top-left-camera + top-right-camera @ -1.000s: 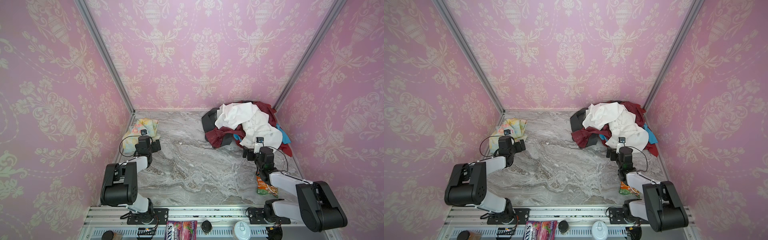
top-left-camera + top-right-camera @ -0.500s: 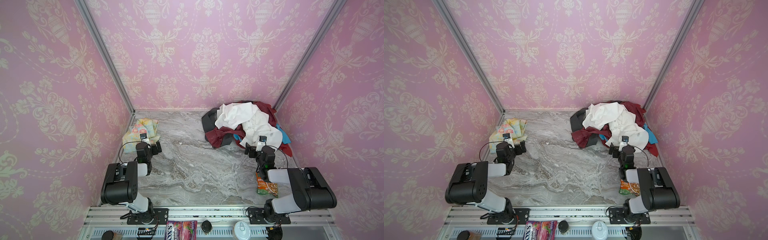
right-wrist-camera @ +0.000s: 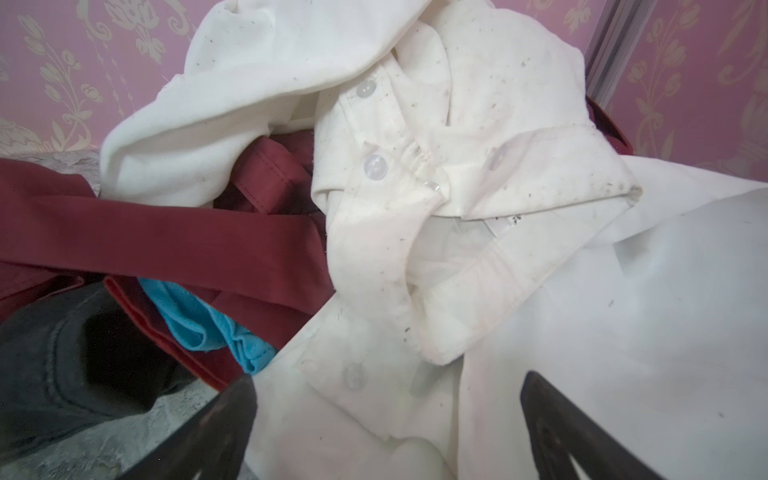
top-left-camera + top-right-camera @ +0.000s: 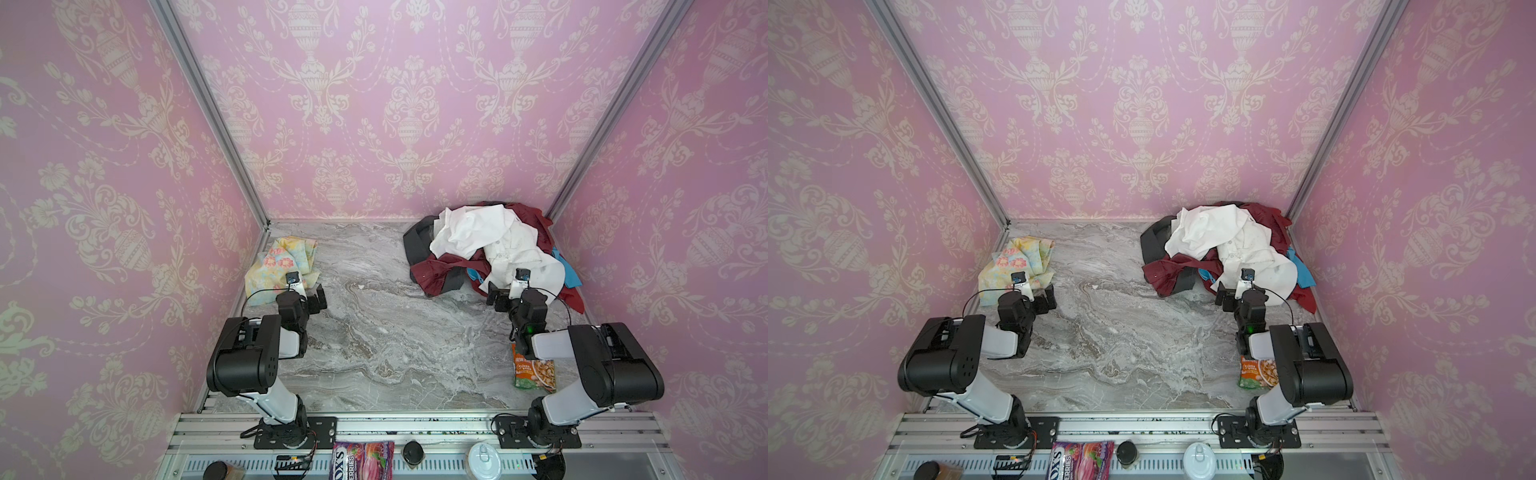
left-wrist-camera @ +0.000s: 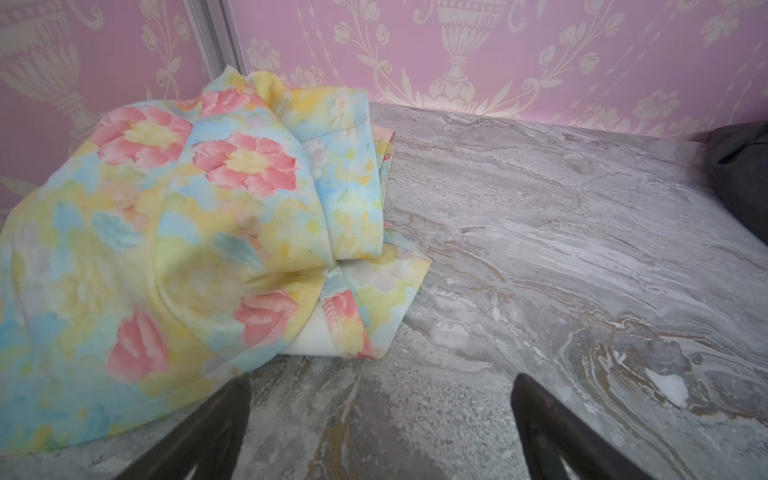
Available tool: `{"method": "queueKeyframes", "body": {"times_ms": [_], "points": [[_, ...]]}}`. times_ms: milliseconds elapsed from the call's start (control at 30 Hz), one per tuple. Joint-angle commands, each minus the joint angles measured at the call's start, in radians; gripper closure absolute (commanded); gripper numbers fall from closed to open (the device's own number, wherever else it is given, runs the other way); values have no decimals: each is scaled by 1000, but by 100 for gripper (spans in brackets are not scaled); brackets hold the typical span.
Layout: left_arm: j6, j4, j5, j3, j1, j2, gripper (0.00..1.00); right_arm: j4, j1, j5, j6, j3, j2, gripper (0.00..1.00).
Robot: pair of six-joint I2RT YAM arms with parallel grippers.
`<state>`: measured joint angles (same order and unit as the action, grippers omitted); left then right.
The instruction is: Pick out a specific cloth from the pile
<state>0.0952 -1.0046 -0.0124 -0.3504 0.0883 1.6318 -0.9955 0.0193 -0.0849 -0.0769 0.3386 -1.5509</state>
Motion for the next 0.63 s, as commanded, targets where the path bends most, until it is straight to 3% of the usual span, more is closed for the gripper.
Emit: {"method": "queueKeyframes", "body": {"times_ms": [0, 600], "points": [[-31, -28, 37, 6, -13, 5, 1, 17, -1, 4, 16, 10, 4, 0], [-35, -34, 19, 8, -13, 5, 1, 31, 1, 19, 24, 17, 4, 0]]}}
